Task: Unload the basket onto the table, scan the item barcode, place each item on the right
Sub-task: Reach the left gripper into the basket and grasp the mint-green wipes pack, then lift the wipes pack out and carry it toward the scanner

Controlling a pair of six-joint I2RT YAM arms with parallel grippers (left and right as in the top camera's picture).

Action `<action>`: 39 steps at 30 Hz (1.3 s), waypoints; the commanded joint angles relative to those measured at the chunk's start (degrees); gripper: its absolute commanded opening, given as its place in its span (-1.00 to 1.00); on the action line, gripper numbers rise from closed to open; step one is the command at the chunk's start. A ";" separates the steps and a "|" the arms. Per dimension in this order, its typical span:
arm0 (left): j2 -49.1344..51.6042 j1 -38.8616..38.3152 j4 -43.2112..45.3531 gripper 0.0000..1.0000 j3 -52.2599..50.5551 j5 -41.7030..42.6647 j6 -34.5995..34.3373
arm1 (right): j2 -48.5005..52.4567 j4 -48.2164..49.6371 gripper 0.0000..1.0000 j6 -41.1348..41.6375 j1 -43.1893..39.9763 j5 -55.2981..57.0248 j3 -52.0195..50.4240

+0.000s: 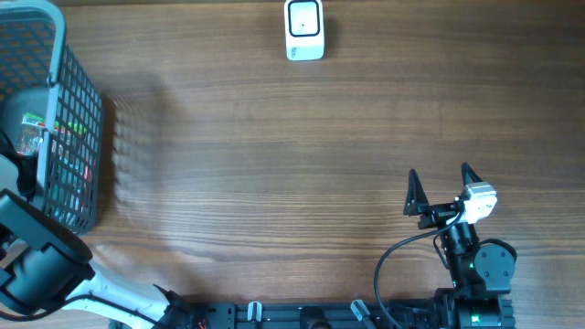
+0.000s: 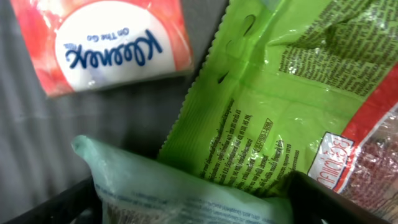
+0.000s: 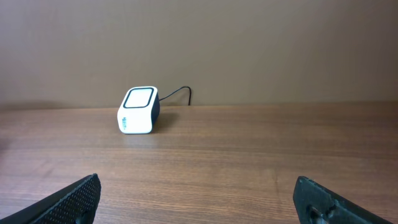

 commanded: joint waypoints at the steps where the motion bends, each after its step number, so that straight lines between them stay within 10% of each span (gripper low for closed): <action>1: 0.61 0.04 -0.28 0.18 -1.18 1.18 -0.15 | -0.26 0.24 0.99 -0.35 -0.28 -0.50 -0.07; 8: -4.07 1.49 -2.27 -0.88 5.64 1.14 0.09 | -0.26 0.24 1.00 -0.37 -0.28 -0.50 -0.07; 16: -22.75 1.66 -1.90 -0.89 15.67 3.45 -2.40 | -0.26 0.24 1.00 -0.37 -0.28 -0.50 -0.07; 22: -36.72 -0.02 -0.85 -0.92 15.67 29.75 -6.32 | -0.26 0.24 0.99 -0.37 -0.28 -0.50 -0.07; 31: -35.85 -34.84 -12.66 -0.92 11.15 20.94 1.66 | -0.26 0.26 1.00 -0.35 -0.28 -0.50 -0.07; 39: -12.09 -69.13 -4.63 -0.92 3.30 11.93 1.66 | -0.26 0.26 1.00 -0.37 -0.28 -0.50 -0.07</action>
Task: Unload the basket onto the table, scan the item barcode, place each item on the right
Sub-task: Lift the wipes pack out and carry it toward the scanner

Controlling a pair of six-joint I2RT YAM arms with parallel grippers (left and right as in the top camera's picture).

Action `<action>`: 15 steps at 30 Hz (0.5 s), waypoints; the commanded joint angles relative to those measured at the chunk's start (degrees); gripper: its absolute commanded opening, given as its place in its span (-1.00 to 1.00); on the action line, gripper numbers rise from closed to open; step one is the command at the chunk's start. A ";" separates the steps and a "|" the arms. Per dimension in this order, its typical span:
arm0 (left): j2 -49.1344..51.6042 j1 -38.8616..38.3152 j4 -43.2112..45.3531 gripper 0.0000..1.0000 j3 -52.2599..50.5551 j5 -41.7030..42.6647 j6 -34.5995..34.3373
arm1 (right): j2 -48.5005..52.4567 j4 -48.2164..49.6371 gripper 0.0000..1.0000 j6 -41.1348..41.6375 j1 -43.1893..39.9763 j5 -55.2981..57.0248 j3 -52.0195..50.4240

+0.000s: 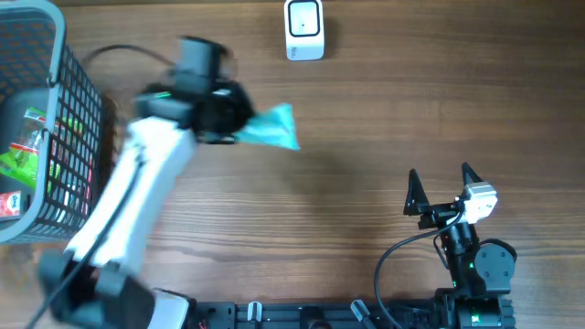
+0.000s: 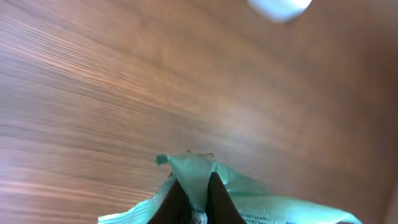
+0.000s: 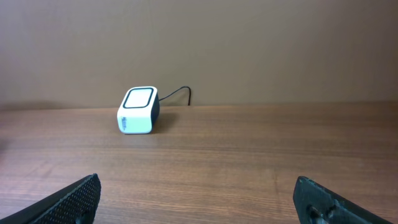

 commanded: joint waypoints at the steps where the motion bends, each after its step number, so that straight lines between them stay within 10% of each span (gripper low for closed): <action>1: 11.69 -10.95 6.34 -0.92 -0.92 -2.62 0.92 | -0.26 0.26 0.99 -0.37 -0.17 -0.50 -0.07; 6: 25.94 -21.42 20.41 -0.81 -0.92 -3.08 0.92 | -0.26 0.26 0.99 -0.37 -0.17 -0.50 -0.07; 7: 26.49 -22.21 21.55 -0.60 -0.92 -3.76 0.92 | -0.26 0.24 1.00 -0.37 -0.17 -0.50 -0.07; 9: 26.21 -22.75 22.27 0.47 -0.52 -5.11 1.99 | -0.26 0.24 0.99 -0.35 -0.17 -0.50 -0.07; 12: 23.04 -22.08 20.65 0.84 2.03 -5.18 7.58 | -0.26 0.24 0.99 -0.37 -0.17 -0.50 -0.07; 14: 19.50 -22.05 19.98 0.71 2.64 -5.35 9.75 | -0.26 0.24 0.99 -0.37 -0.17 -0.50 -0.07; 15: 18.08 -22.05 19.02 0.16 2.67 -5.29 9.70 | -0.26 0.26 1.00 -0.35 -0.17 -0.50 -0.07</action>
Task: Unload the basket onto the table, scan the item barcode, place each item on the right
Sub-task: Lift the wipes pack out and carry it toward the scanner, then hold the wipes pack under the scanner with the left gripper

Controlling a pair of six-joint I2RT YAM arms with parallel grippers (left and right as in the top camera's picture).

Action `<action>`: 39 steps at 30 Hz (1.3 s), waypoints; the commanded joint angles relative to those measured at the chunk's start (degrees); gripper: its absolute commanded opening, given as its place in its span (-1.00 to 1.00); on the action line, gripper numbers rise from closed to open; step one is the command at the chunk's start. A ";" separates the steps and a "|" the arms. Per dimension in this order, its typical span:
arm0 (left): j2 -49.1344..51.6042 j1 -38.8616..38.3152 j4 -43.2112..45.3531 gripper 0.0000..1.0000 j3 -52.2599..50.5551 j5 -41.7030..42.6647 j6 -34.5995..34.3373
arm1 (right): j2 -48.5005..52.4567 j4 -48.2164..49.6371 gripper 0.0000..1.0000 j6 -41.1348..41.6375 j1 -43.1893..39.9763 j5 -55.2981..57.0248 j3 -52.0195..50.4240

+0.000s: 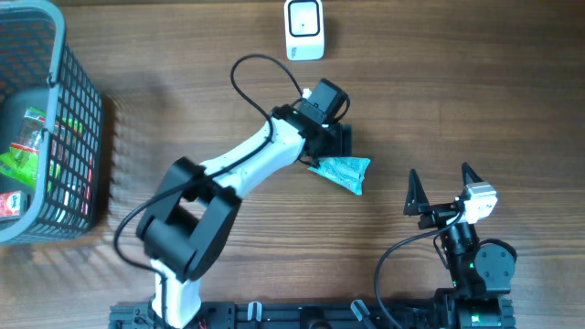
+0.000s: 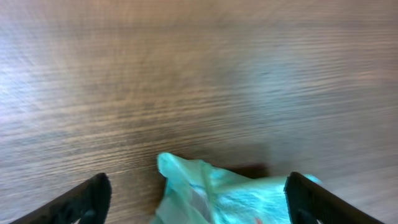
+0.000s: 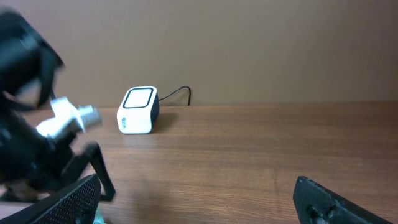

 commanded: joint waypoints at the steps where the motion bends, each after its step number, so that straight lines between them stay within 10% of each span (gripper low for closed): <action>1: -6.36 0.33 -2.03 -0.92 2.36 -0.52 3.43 | -0.26 0.24 0.99 -0.37 -0.17 -0.48 -0.07; 6: -3.76 1.68 -8.48 -0.92 1.92 14.69 9.44 | -0.26 0.26 0.99 -0.37 -0.17 -0.50 -0.07; 16: 7.91 1.73 -13.29 -0.81 1.86 9.73 7.91 | -0.26 0.24 0.99 -0.35 -0.17 -0.50 -0.07; 21: 5.46 2.60 -15.58 -0.25 5.27 10.12 8.20 | -0.26 0.24 1.00 -0.37 -0.17 -0.48 -0.07; 25: -0.42 3.50 -15.93 0.74 9.09 10.14 8.15 | -0.26 0.26 0.99 -0.37 -0.17 -0.50 -0.07; 27: -2.91 3.50 -15.98 0.72 9.18 10.14 8.13 | -0.26 0.26 0.99 -0.39 -0.17 -0.50 -0.07; 31: -1.62 2.99 -16.24 -0.33 8.55 4.09 8.09 | -0.26 0.24 0.99 -0.37 -0.17 -0.50 -0.07; 39: 8.57 2.89 -10.21 -0.21 4.76 -2.60 7.48 | -0.26 0.24 0.99 -0.35 -0.17 -0.50 -0.07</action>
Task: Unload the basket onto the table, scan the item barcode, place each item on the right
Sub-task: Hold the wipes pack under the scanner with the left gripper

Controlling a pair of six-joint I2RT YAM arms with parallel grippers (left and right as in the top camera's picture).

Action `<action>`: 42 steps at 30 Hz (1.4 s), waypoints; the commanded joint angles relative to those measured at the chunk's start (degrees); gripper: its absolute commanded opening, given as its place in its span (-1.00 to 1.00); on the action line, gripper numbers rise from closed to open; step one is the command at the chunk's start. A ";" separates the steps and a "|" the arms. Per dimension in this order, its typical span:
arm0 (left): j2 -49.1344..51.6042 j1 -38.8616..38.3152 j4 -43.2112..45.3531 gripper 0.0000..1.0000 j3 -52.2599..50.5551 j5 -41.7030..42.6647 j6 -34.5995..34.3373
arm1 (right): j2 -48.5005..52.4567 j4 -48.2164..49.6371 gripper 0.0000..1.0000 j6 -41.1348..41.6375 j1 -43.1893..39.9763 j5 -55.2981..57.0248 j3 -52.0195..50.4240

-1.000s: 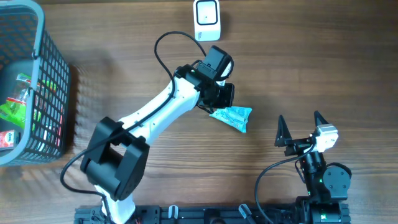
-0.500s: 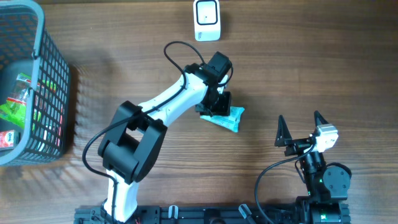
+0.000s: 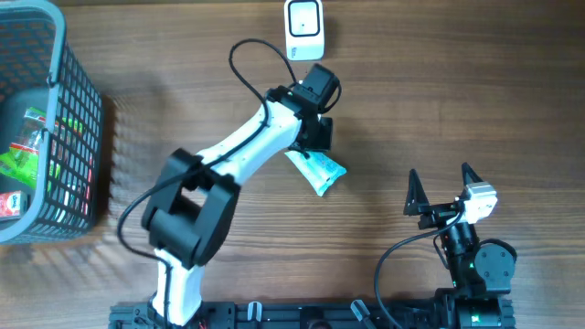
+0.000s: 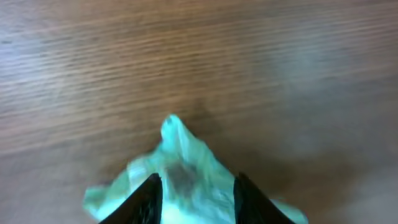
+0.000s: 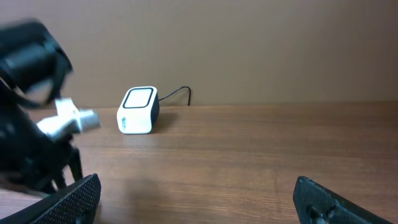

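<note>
A crumpled teal packet (image 3: 319, 171) lies at the table's middle, below the white barcode scanner (image 3: 303, 29) standing at the far edge. My left gripper (image 3: 313, 137) is right over the packet's upper end. In the left wrist view its two dark fingers (image 4: 148, 198) stand on either side of the bunched packet (image 4: 186, 168), narrowed onto it. My right gripper (image 3: 445, 190) rests open near the front right, with nothing between its fingers. The scanner (image 5: 138, 110) also shows in the right wrist view, far off to the left.
A grey wire basket (image 3: 84, 100) stands at the left edge with a green packet (image 3: 20, 163) and other items inside. The scanner's black cable (image 5: 177, 93) runs behind it. The left arm (image 3: 228, 160) stretches diagonally across the table's middle.
My left gripper was wide open over the packet; now its fingers have narrowed onto it. The packet has shifted a little left and turned. The right arm has not moved.
My left gripper was down in the basket among the packets. Then it held the teal packet over the table, left of the scanner. Then the packet lay at the table's middle with the jaws wide open above it. Now the fingers are closed in on it again.
</note>
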 commanded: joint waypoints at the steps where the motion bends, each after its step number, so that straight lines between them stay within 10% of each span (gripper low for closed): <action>1: 5.53 -0.09 1.70 -0.05 -2.25 -1.86 -0.33 | -0.26 0.24 0.99 -0.37 -0.17 -0.48 -0.07; 5: 4.02 0.15 0.87 0.69 -1.16 -1.60 0.37 | -0.26 0.26 0.99 -0.35 -0.17 -0.50 -0.07; 9: -2.43 0.24 -0.81 0.79 2.84 -1.60 0.26 | -0.26 0.26 0.99 -0.35 -0.17 -0.50 -0.07; 11: -6.45 0.22 -1.60 0.45 2.95 -1.60 -0.20 | -0.26 0.24 1.00 -0.37 -0.17 -0.50 -0.07; 12: -7.78 0.22 -3.37 -0.92 2.95 -1.60 -0.24 | -0.26 0.24 0.99 -0.35 -0.17 -0.50 -0.07; 17: -4.81 -1.77 -6.56 -0.91 -1.46 2.43 -1.25 | -0.26 0.26 0.99 -0.37 -0.17 -0.50 -0.07; 21: -0.96 -2.78 -2.03 -0.81 -6.75 1.57 -1.25 | -0.26 0.24 0.99 -0.35 -0.17 -0.50 -0.07; 26: 0.57 -2.73 -0.20 0.35 -6.40 4.04 -1.38 | -0.26 0.26 0.99 -0.35 -0.17 -0.50 -0.07; 32: -7.23 -2.62 -1.49 0.66 -0.44 2.84 -1.44 | -0.26 0.26 0.99 -0.37 -0.17 -0.48 -0.07; 35: -7.69 -2.40 -6.73 0.16 -0.46 -3.34 -3.43 | -0.26 0.26 0.99 -0.37 -0.17 -0.50 -0.07; 36: -7.28 -2.40 -9.14 -0.70 -0.63 -5.09 -4.31 | -0.26 0.24 0.99 -0.35 -0.17 -0.50 -0.07; 37: -6.78 -2.40 -12.09 -0.92 -1.22 -6.64 -5.62 | -0.26 0.24 0.99 -0.39 -0.17 -0.50 -0.07; 42: -5.11 -2.34 -14.08 -0.92 -6.69 -14.67 -11.02 | -0.26 0.24 0.99 -0.37 -0.17 -0.50 -0.07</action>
